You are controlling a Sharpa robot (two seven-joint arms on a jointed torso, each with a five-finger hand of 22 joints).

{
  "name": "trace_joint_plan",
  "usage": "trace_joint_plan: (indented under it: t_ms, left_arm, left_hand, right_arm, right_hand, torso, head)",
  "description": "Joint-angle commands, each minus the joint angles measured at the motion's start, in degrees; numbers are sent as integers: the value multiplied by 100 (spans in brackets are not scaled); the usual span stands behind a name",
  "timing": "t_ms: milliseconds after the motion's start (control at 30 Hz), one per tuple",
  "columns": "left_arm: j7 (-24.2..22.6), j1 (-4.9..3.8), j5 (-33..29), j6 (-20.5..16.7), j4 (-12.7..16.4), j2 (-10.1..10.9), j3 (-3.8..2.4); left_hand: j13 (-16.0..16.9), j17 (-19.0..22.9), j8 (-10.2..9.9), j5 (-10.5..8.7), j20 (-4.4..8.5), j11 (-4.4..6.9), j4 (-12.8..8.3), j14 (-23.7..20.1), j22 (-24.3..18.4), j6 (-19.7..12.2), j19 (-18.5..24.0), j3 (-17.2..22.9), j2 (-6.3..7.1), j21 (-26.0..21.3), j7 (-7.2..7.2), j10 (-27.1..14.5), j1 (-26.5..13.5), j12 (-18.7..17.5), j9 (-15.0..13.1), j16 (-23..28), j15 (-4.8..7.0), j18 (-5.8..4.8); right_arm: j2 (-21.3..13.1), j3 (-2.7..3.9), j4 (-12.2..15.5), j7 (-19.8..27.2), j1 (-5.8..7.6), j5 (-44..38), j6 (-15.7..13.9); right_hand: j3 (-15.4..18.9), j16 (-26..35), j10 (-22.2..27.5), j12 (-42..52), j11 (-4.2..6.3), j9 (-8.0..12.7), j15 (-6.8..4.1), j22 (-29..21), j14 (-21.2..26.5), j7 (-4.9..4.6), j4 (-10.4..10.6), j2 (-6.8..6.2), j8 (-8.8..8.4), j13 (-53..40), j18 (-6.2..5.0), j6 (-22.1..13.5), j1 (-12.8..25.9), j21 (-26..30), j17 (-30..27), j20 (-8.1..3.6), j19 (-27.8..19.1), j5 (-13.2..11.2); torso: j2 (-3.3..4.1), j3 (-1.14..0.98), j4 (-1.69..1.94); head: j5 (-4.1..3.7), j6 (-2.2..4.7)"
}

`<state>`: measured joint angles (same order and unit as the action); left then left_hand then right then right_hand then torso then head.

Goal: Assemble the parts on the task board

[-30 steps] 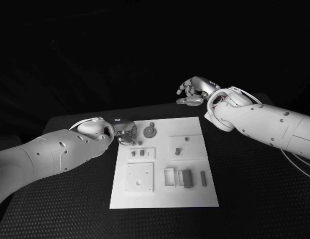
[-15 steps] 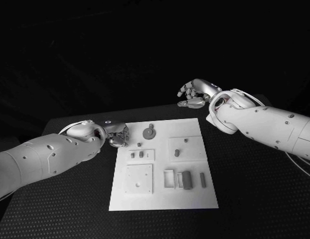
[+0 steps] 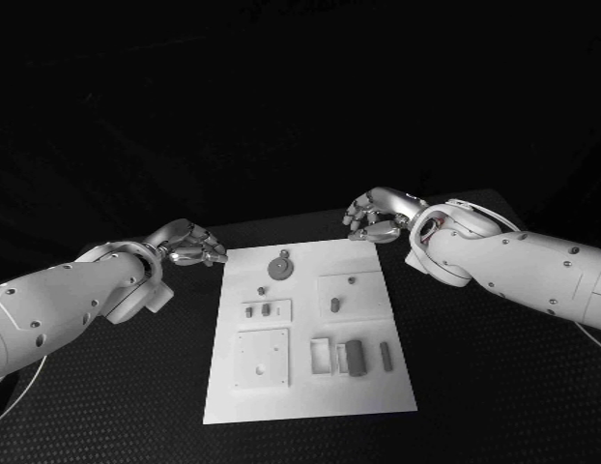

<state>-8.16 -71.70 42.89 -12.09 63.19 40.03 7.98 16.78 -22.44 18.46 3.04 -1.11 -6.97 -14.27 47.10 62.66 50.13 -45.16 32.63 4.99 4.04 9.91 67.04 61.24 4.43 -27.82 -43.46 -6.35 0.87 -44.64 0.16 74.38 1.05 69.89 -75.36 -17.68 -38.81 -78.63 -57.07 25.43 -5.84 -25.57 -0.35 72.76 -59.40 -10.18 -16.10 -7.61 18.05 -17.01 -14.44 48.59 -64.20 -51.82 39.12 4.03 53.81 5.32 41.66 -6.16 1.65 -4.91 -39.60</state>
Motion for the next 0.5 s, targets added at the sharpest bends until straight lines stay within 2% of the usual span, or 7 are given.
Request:
trace_joint_plan:
  t_ms: [33,100,167,267,400,500]
  left_arm:
    - [-349,-2,-1973,293,195,47,-7]
    - [-416,0,-2228,393,264,61,-6]
    - [-464,2,-2420,498,318,70,-6]
    - [-547,9,-2640,613,416,90,-5]
    - [-588,26,-2658,623,505,111,-5]
    - [-604,32,-2660,618,524,111,-5]
  left_hand:
    - [-4,-12,-32,-9,-1,1,21,55,-12,-30,-49,-25,-41,1,7,-27,-15,-12,5,24,-11,-87]
    - [2,-18,-30,-9,8,12,14,77,-23,-32,-69,-32,-75,0,7,-4,-17,2,4,27,-3,-87]
    - [7,-18,-21,-9,11,21,1,81,-35,-22,-75,-39,-93,-6,2,14,-16,12,0,37,1,-87]
    - [24,-28,3,-9,31,56,-42,154,-77,7,-135,-47,-148,-8,-27,90,-14,50,-10,60,28,-84]
    - [31,-40,17,-8,62,73,-91,280,-160,13,-233,-54,-174,-20,-39,132,-42,62,-16,142,65,-87]
    - [30,-42,17,-8,62,74,-106,293,-188,9,-237,-63,-176,-27,-34,134,-58,59,-16,180,62,-87]
  right_arm:
    - [-103,-51,129,99,-76,-717,427]
    - [-153,-82,192,73,-120,-897,479]
    - [-185,-119,242,40,-153,-1076,540]
    - [-220,-198,327,-42,-205,-1411,636]
    - [-217,-323,383,-197,-234,-1726,726]
    - [-190,-405,385,-333,-255,-1965,671]
  right_hand:
    - [40,24,-130,-187,-5,-18,-6,1,-61,34,2,-6,77,117,-56,132,-53,12,5,-22,69,13]
    - [45,18,-216,-263,10,-38,-20,7,-108,59,6,-14,113,163,-56,180,-55,6,11,-36,112,13]
    - [48,14,-311,-339,25,-55,-36,14,-156,77,7,-21,140,207,-56,217,-57,0,17,-56,158,13]
    - [50,26,-455,-398,52,-81,-64,20,-183,104,4,-41,180,240,-56,280,-62,9,21,-71,183,13]
    - [55,38,-520,-449,66,-91,-74,24,-191,113,-1,-96,190,263,-56,295,-65,20,23,-76,191,12]
    - [64,50,-547,-508,65,-88,-72,26,-194,101,31,-185,172,288,-56,268,-34,35,26,-74,197,13]
  torso:
    - [-5,8,-8]
    - [-15,20,-14]
    - [-15,22,-16]
    - [-29,41,-33]
    - [-42,66,-53]
    - [-55,88,-58]
  head:
    - [-26,34]
    - [-24,28]
    - [-12,31]
    - [10,28]
    - [27,23]
    - [43,5]
